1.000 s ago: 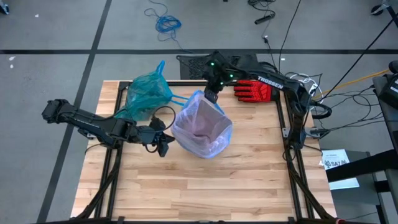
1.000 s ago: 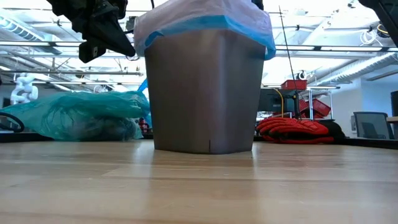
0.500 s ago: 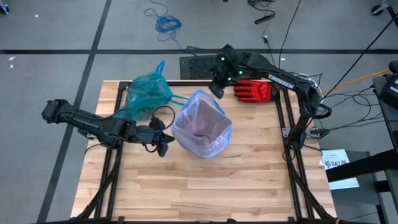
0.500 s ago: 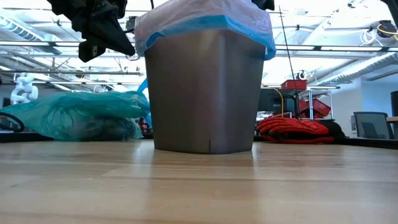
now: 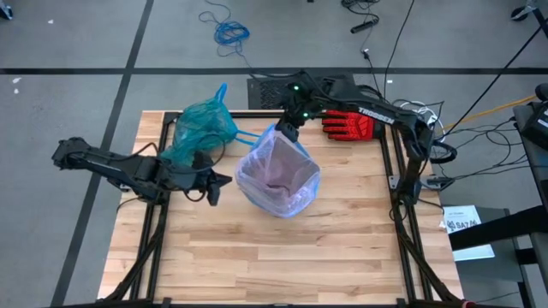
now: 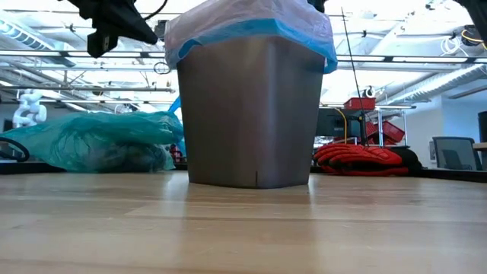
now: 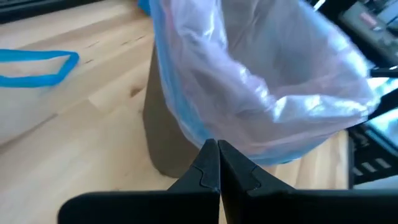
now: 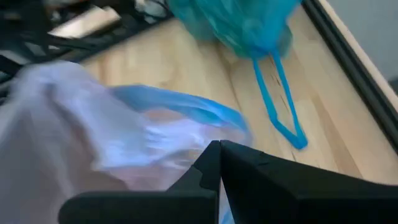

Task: Place trash/remove bag and relplace
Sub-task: Insert a new pink trash bag into the black trash bin

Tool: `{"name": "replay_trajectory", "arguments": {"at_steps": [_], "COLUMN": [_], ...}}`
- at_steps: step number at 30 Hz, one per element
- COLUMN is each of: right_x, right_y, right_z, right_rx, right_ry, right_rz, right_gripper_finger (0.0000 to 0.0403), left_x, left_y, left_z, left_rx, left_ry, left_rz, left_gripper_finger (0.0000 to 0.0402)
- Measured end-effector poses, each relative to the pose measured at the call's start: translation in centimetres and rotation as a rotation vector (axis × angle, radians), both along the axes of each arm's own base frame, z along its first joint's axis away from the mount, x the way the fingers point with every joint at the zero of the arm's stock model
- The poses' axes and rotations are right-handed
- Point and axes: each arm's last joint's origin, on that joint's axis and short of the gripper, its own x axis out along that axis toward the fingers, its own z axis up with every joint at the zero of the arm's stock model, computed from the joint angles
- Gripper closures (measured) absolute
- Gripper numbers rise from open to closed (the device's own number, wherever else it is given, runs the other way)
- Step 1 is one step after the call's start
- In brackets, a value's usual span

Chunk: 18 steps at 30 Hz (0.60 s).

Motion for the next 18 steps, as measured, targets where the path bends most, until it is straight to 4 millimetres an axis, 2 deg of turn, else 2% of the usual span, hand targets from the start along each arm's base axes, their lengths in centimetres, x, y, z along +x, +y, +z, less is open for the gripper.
{"name": "replay_trajectory", "arguments": {"at_steps": [9,18], "right_x": [1.6,1.7], "right_y": [-2.1,-2.3], "right_z": [-4.1,-5.7], "right_rx": [0.058,0.105], "right_ry": [0.099,0.171], "right_rz": [-0.039,-0.038], "right_gripper_finger": [0.0403,0.0403], "left_x": [1.9,2.8], "left_y": [-0.5,-0.6], "left_z": [-1.6,-2.5], "left_rx": [0.007,0.029], "left_ry": [0.075,0.109], "left_rz": [0.009,0.029], "left_gripper_finger": [0.0402,0.0402]}}
